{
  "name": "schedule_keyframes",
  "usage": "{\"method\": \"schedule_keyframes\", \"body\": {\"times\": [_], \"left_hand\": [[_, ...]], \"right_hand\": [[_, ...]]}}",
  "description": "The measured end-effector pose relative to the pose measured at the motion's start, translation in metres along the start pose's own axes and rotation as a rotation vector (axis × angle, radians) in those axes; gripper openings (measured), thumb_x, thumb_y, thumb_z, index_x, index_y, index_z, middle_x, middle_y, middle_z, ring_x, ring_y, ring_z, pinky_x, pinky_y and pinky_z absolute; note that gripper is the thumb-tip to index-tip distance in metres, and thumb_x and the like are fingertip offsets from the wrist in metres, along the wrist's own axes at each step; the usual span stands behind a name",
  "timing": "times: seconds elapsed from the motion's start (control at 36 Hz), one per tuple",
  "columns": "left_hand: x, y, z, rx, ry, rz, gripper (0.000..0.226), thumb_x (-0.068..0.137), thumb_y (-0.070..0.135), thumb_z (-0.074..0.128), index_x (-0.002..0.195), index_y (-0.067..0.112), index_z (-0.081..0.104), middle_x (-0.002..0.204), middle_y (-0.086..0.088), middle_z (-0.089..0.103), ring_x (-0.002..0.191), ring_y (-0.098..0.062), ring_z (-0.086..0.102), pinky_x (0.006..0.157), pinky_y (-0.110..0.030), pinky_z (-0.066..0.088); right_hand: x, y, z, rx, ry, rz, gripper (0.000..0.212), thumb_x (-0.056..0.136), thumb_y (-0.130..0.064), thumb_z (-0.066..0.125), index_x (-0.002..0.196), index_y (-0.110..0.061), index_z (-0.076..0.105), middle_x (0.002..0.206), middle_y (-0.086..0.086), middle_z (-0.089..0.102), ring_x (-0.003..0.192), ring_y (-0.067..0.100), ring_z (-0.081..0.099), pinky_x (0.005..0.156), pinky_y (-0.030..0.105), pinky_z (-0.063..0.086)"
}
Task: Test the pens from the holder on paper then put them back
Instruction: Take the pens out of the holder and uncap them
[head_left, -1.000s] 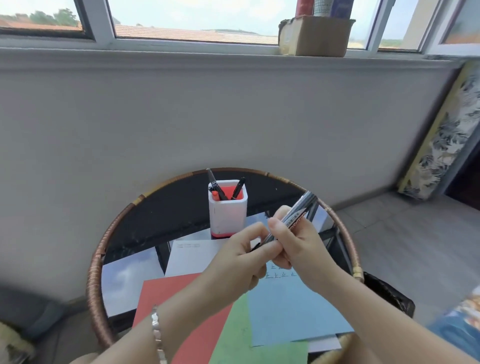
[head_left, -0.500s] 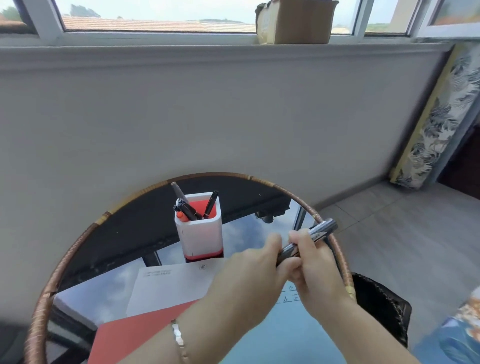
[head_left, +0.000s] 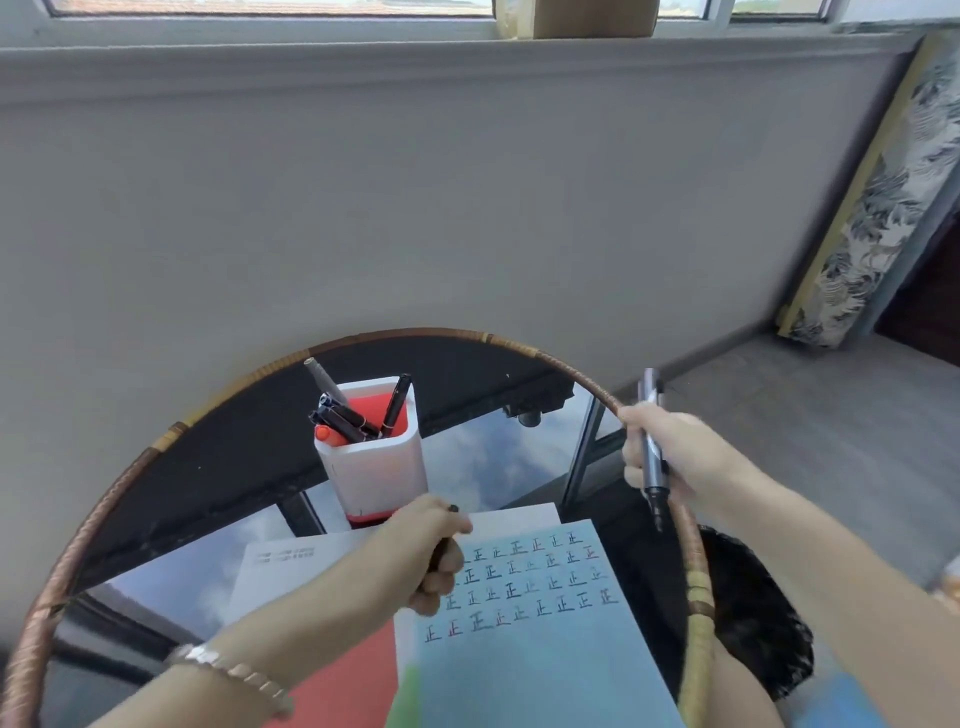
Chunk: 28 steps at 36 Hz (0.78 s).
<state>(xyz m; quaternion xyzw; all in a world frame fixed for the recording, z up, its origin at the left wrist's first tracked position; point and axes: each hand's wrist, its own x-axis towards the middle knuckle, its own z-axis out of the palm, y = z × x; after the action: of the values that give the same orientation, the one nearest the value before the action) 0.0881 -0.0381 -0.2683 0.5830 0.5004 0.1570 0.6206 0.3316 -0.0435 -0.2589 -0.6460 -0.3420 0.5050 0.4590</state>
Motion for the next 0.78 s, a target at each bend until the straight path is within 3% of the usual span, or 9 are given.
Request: {"method": "schedule_keyframes", "body": {"times": [0.06,0.11,0.17,0.22,0.28,0.39,0.53,0.61,0.78], "left_hand": [[0.012,0.011,0.015,-0.056,0.026,0.079,0.025,0.09,0.0,0.024,0.08,0.008,0.045,0.04,0.002,0.039,0.034,-0.011,0.03,0.037,-0.012,0.022],[0.021,0.024,0.029,-0.097,0.114,0.151,0.027,0.092,0.005,0.026,0.089,0.013,0.051,0.045,0.007,0.049,0.045,-0.014,0.042,0.043,-0.021,0.033],[0.022,0.033,0.04,0.046,0.199,0.265,0.017,0.095,0.018,0.034,0.095,0.021,0.051,0.064,0.009,0.058,0.06,-0.014,0.047,0.053,-0.023,0.04],[0.033,0.035,0.048,0.211,0.252,0.331,0.012,0.096,0.024,0.039,0.105,0.021,0.047,0.088,0.004,0.061,0.061,-0.01,0.047,0.047,-0.014,0.039],[0.052,0.034,0.058,0.312,0.273,0.314,0.018,0.095,0.026,0.042,0.113,0.021,0.04,0.104,-0.001,0.059,0.06,-0.009,0.045,0.046,-0.019,0.038],[0.089,0.03,0.08,0.498,0.307,0.237,0.011,0.095,0.025,0.045,0.098,0.015,0.043,0.099,-0.008,0.058,0.078,-0.02,0.053,0.06,-0.03,0.04],[0.118,0.023,0.107,0.755,0.273,0.242,0.024,0.095,0.024,0.045,0.111,0.007,0.048,0.119,-0.015,0.046,0.112,-0.029,0.041,0.093,-0.035,0.038],[0.122,0.021,0.116,0.807,0.241,0.254,0.025,0.095,0.025,0.046,0.115,0.009,0.05,0.118,-0.014,0.044,0.113,-0.029,0.039,0.092,-0.037,0.038],[0.107,0.024,0.105,0.82,0.152,0.368,0.032,0.093,0.024,0.05,0.123,0.014,0.05,0.113,-0.009,0.045,0.101,-0.03,0.051,0.083,-0.038,0.045]], "right_hand": [[0.007,0.002,0.012,-0.198,-0.072,0.102,0.033,0.09,-0.033,0.05,0.062,-0.018,0.042,0.047,-0.004,0.04,0.037,0.008,0.038,0.043,0.018,0.034],[0.013,0.002,0.011,-0.474,-0.016,0.042,0.034,0.088,-0.039,0.053,0.065,-0.018,0.04,0.047,-0.005,0.04,0.037,0.008,0.038,0.039,0.016,0.032],[0.016,0.005,0.004,-0.73,0.067,-0.077,0.032,0.086,-0.043,0.055,0.073,-0.017,0.042,0.056,-0.004,0.047,0.043,0.009,0.042,0.039,0.017,0.033],[0.021,0.009,-0.003,-0.886,0.168,-0.118,0.031,0.086,-0.044,0.054,0.095,-0.015,0.046,0.076,0.0,0.056,0.059,0.013,0.051,0.045,0.023,0.035],[0.03,0.017,-0.011,-0.982,0.218,-0.133,0.034,0.088,-0.041,0.051,0.104,-0.011,0.046,0.085,0.005,0.059,0.072,0.02,0.056,0.051,0.028,0.037],[0.042,0.034,-0.021,-1.069,0.197,-0.123,0.027,0.091,-0.038,0.046,0.095,-0.012,0.046,0.088,0.008,0.057,0.078,0.025,0.054,0.058,0.033,0.04],[0.047,0.051,-0.028,-1.048,0.267,-0.19,0.031,0.09,-0.04,0.05,0.091,-0.009,0.055,0.085,0.008,0.063,0.076,0.025,0.057,0.057,0.032,0.04],[0.048,0.055,-0.03,-1.043,0.266,-0.243,0.034,0.09,-0.042,0.05,0.088,-0.01,0.059,0.08,0.007,0.063,0.076,0.024,0.058,0.06,0.034,0.042],[0.046,0.054,-0.03,-1.061,0.247,-0.24,0.032,0.091,-0.037,0.05,0.101,-0.009,0.061,0.09,0.009,0.061,0.082,0.024,0.058,0.063,0.032,0.043]]}}
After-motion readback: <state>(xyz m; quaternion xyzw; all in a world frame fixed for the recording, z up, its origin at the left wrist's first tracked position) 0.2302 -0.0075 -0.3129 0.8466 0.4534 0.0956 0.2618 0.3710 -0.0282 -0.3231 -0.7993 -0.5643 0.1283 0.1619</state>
